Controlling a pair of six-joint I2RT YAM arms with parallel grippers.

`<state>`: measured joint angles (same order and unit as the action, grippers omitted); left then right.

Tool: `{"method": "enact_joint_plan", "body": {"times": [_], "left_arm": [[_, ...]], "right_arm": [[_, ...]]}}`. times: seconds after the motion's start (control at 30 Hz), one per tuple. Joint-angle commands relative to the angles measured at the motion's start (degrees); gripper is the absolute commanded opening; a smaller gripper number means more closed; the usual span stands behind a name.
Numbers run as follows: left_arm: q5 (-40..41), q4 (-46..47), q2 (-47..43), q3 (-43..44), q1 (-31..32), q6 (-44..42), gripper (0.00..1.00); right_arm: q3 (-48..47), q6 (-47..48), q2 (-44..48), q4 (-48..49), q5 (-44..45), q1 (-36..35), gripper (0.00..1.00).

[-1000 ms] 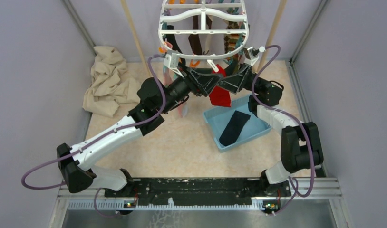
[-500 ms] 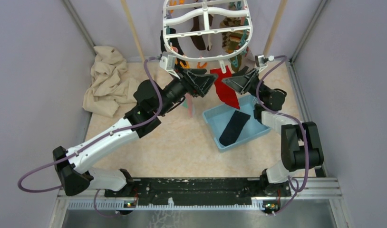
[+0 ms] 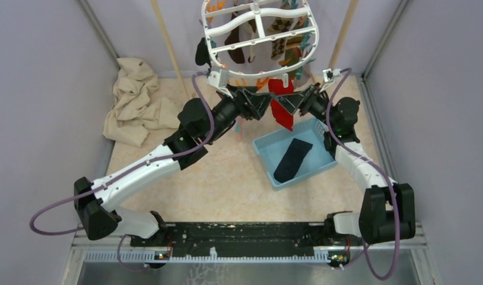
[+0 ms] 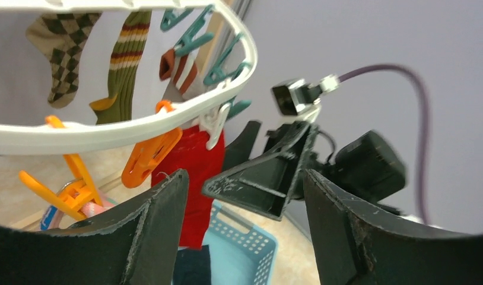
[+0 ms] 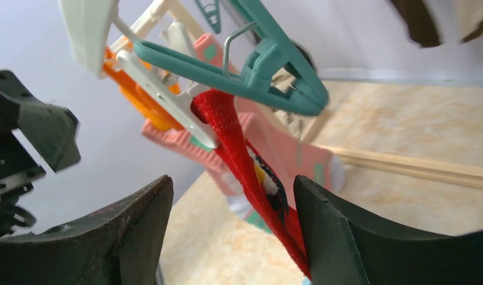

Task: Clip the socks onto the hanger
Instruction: Clamp the sock onto the hanger.

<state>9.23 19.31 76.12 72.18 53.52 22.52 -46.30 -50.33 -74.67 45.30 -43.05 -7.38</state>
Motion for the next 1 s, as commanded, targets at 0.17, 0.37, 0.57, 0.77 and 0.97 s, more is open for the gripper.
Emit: {"method": "enact_joint_plan", "body": {"times": [0.17, 0.37, 0.57, 0.77, 0.97], "left_arm": [[4.53, -1.81, 7.83, 4.14, 0.01, -6.21, 0.77], [8.94, -1.75, 6.78, 2.21, -0.07, -9.41, 0.77], [8.77, -2.67, 4.58, -1.41, -0.99, -8.90, 0.77], [6.99, -3.12, 1.97, -5.26, -1.13, -8.52, 0.80], [7.09, -3.14, -1.03, -9.00, -1.22, -8.79, 0.85]], "right_arm": [[-6.26, 22.34, 9.00, -26.99, 13.00, 0.26, 0.73], [-10.00, 30.03, 13.91, -38.76, 20.78, 0.26, 0.73], [-8.58, 29.16, 18.21, -36.36, 16.42, 0.26, 0.64], [-8.94, 30.21, 16.10, -33.57, 9.86, -3.54, 0.57], [-11.29, 33.78, 13.87, -33.09, 8.44, -8.65, 0.53]]}}
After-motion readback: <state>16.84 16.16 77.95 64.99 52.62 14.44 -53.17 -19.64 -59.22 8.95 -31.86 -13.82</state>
